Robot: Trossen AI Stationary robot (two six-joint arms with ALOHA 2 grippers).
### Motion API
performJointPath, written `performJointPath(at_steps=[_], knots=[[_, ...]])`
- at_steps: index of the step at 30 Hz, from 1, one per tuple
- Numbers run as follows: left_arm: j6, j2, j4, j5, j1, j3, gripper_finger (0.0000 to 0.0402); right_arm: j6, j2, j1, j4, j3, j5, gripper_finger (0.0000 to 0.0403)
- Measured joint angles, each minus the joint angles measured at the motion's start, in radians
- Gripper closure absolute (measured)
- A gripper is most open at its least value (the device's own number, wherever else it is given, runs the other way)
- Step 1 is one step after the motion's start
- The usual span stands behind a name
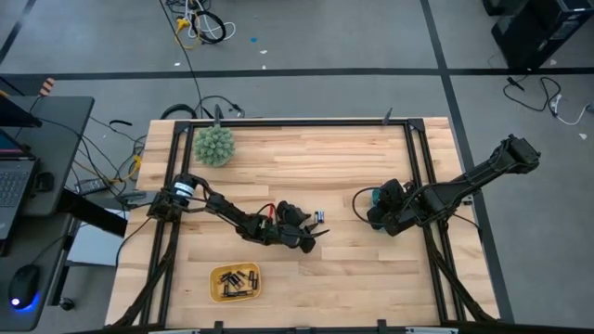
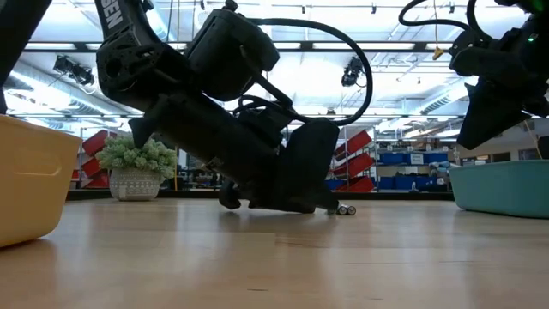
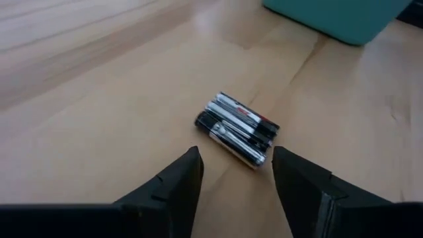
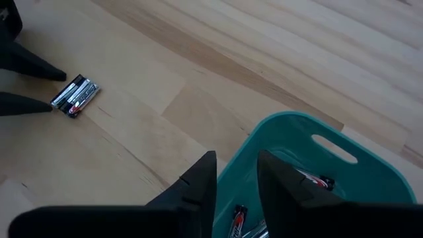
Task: Sort batteries
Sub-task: Put the silver battery into the green bin
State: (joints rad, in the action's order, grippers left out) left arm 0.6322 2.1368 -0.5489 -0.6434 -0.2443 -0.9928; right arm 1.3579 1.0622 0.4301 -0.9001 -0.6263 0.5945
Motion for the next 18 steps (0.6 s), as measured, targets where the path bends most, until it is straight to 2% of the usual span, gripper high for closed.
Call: performJointPath(at_steps=[18], knots=[[-0.020, -0.003, 0.072, -0.020, 0.015, -0.003, 0.0214, 0.000, 0.000, 0.000, 0.009, 0.000, 0.000, 0.0307]])
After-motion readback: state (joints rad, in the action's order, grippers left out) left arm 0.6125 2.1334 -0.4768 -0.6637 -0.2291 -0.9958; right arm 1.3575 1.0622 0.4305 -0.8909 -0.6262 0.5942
